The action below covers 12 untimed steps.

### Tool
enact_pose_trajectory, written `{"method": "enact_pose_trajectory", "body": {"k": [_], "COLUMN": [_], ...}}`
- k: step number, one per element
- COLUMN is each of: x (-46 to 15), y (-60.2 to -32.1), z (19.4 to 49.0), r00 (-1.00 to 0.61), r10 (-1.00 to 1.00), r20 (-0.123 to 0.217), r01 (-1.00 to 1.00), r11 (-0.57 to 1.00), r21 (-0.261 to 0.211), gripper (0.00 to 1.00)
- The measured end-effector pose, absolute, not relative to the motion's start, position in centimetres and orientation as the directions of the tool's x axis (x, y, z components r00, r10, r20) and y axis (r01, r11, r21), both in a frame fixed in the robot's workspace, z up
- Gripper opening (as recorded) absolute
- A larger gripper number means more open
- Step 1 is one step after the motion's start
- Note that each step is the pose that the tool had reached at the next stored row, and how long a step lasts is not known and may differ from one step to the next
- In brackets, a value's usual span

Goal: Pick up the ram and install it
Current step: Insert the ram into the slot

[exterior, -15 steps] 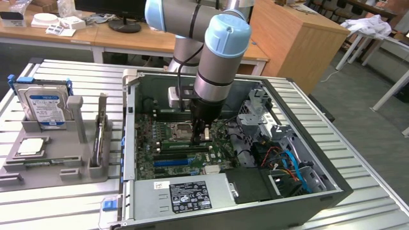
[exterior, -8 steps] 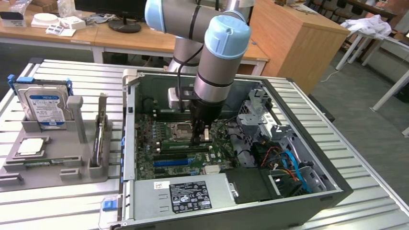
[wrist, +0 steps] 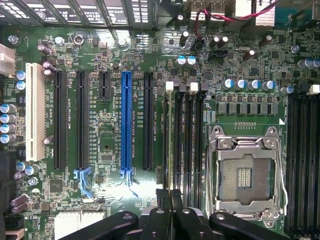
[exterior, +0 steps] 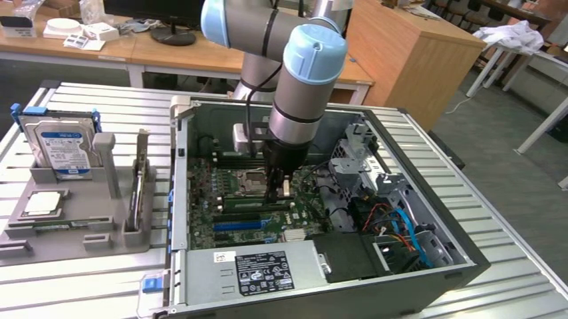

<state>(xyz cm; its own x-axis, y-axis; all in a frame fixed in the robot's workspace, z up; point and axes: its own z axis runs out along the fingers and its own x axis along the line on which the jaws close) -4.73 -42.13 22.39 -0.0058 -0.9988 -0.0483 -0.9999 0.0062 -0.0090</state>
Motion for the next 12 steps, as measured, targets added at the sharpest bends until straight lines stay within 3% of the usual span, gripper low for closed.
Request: {"method": "enact_pose_trajectory", "body": {"k": [8, 12], "x": [-4.73, -4.73], "y": [-42.13, -42.12], "z": [22.36, 22.35], "r00": [-0.006, -0.006], "r10": [-0.999, -0.999], "r20": [-0.048, -0.048], "r01": [-1.000, -1.000], "r11": [0.006, 0.006], "r21": [-0.009, -0.009], "gripper": [0.11, 0.18]}}
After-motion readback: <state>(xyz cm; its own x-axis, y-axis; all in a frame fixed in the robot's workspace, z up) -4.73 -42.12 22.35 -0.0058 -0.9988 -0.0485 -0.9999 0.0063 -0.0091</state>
